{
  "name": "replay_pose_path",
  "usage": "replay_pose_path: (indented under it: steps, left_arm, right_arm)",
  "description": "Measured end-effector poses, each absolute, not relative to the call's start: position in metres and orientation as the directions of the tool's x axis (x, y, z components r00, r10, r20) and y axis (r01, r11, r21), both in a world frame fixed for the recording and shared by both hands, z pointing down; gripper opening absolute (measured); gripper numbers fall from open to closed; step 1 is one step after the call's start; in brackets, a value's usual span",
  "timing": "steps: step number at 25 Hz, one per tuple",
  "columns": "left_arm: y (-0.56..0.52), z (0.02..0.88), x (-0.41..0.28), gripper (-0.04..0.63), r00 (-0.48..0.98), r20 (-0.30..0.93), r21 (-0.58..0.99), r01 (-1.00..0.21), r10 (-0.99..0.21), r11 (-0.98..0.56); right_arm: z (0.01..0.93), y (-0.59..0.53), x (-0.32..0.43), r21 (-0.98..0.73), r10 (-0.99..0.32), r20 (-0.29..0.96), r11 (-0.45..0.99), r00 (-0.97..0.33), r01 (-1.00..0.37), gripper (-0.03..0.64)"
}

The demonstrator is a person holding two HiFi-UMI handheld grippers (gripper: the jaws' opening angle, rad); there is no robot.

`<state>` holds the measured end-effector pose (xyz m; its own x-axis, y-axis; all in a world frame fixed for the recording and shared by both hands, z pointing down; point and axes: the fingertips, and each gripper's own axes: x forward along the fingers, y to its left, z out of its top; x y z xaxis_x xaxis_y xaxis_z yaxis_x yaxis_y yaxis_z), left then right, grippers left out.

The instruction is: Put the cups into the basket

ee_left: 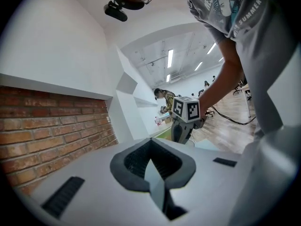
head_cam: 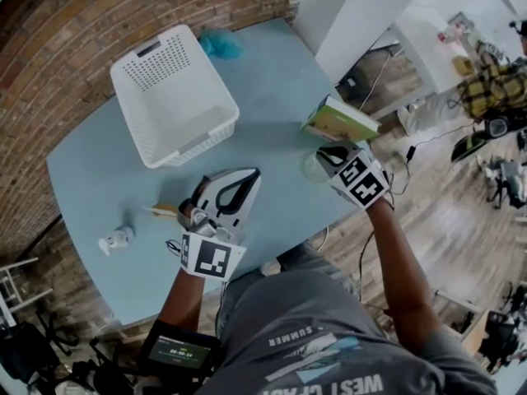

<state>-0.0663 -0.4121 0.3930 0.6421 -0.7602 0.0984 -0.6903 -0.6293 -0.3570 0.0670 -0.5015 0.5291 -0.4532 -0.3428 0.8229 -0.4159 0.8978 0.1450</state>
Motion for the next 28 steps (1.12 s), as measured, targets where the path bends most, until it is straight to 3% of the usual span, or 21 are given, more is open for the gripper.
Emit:
replay_pose_path:
  steps: [28]
  left_arm:
    - [-0.377,0.392,-0.156,-0.002,0.435,0.078,-0.338,-0.835,-0.897,-0.434]
  right_arm:
    - [0.411,-0.561,-0.079,0.372,-0.378,0.719,0.918,-0.583,-0.136,0.032]
